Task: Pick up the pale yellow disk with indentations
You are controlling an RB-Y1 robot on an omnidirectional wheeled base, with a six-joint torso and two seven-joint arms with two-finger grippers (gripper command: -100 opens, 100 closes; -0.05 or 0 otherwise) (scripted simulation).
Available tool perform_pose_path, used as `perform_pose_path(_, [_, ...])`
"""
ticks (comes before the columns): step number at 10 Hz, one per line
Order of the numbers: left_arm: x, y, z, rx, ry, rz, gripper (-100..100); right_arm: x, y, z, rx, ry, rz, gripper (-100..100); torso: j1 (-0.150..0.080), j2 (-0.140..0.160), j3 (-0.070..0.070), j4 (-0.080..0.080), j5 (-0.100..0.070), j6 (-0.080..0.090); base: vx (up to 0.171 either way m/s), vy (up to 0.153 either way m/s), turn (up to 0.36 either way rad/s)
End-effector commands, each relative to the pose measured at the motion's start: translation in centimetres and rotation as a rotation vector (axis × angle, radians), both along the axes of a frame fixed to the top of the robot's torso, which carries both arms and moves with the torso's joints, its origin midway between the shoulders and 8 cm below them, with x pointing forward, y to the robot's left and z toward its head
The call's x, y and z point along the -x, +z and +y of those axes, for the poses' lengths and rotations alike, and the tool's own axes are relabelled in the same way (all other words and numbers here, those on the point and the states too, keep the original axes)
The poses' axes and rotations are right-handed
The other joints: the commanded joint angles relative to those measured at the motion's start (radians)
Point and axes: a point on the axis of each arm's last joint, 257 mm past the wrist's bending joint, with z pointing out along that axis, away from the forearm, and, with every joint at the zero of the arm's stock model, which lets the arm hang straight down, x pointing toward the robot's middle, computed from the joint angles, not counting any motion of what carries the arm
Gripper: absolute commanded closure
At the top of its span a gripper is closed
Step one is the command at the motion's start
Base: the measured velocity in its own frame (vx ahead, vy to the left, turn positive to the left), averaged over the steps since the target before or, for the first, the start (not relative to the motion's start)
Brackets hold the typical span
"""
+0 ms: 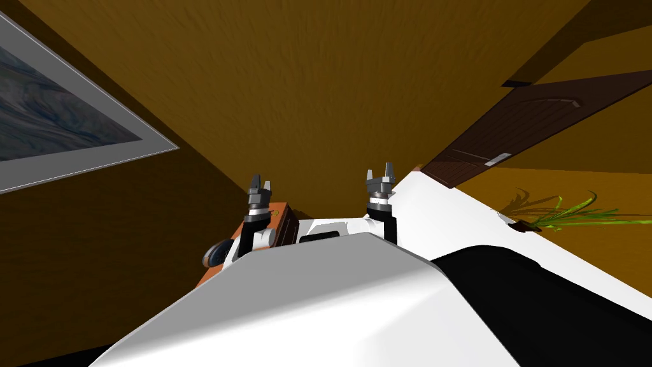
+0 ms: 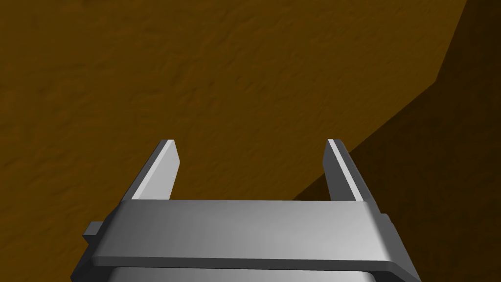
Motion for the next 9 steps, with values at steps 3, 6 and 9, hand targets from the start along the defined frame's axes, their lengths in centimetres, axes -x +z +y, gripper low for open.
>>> perform_pose_path(3, [-2.5,-3.6,1.2,-0.011,0.01,0.106,-100,0.0,0.0,0.0,0.0,0.0,0.0,0,0.0,-0.001,0.0,0.0,0.0,0.0,0.006,0.006,-0.014])
perform_pose_path(6, [-5.0,-7.8,2.6,-0.029,0.029,0.23,-100,0.0,0.0,0.0,0.0,0.0,0.0,0,0.0,-0.001,-0.001,0.0,0.0,0.0,0.016,0.004,-0.012])
perform_pose_path(9, [-6.3,-10.8,3.7,-0.038,0.045,0.311,-100,0.0,0.0,0.0,0.0,0.0,0.0,0,0.0,-0.003,-0.001,-0.001,0.0,0.0,0.026,0.01,-0.005])
